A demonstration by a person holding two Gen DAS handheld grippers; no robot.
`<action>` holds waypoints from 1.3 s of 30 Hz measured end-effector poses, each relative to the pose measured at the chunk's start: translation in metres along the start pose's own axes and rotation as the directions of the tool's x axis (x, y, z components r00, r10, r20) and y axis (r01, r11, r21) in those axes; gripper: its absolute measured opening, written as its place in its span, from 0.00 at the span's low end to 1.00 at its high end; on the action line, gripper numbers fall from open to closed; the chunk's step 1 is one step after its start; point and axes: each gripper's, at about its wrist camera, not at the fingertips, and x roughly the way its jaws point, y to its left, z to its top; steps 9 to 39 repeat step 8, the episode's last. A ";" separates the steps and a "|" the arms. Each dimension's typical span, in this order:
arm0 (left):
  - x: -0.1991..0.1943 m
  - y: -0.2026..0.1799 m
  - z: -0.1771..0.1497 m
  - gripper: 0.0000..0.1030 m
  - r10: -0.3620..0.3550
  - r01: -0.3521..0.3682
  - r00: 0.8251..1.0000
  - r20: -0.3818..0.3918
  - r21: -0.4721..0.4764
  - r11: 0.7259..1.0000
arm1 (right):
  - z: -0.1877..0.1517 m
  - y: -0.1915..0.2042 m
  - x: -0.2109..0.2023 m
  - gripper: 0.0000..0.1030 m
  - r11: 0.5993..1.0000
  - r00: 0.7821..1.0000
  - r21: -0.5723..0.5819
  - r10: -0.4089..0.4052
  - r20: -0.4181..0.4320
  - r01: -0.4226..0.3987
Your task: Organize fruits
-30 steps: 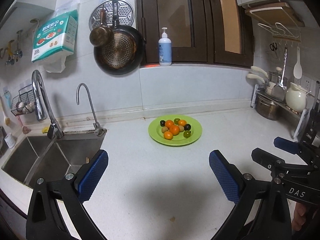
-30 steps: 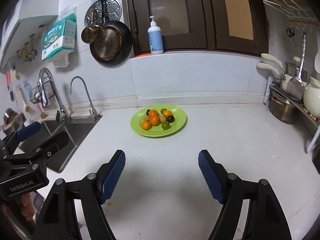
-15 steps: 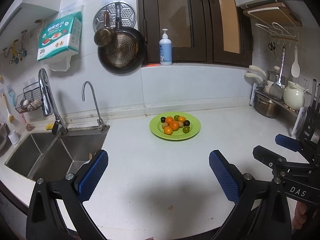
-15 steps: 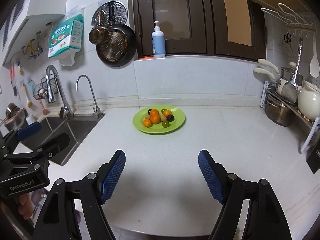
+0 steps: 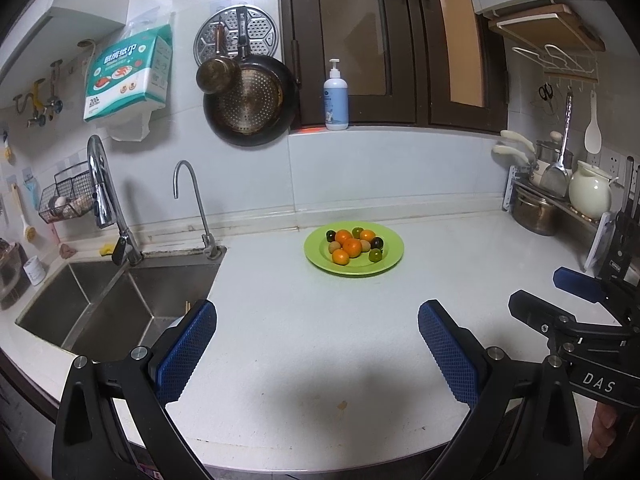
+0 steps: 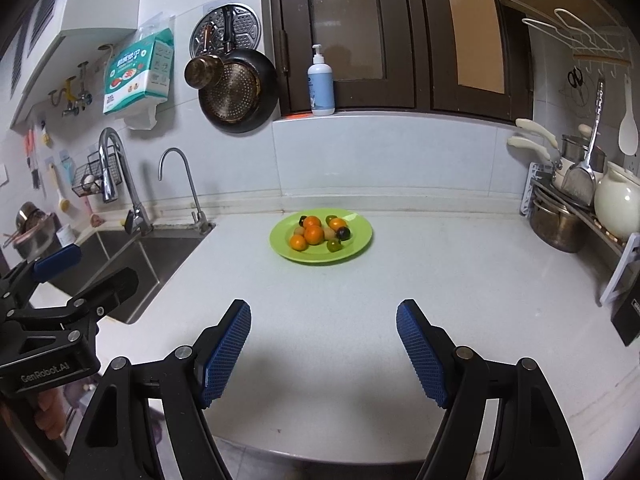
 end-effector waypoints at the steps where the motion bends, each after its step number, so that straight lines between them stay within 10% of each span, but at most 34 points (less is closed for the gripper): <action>1: 0.000 0.000 0.000 1.00 0.001 -0.001 1.000 0.000 -0.002 1.000 | 0.000 0.000 -0.001 0.74 1.000 1.000 0.000 0.001 0.002 -0.001; 39: -0.004 -0.001 -0.001 1.00 0.012 -0.012 1.000 0.004 -0.005 1.000 | -0.001 0.000 -0.001 0.74 1.000 1.000 -0.001 0.008 0.001 -0.008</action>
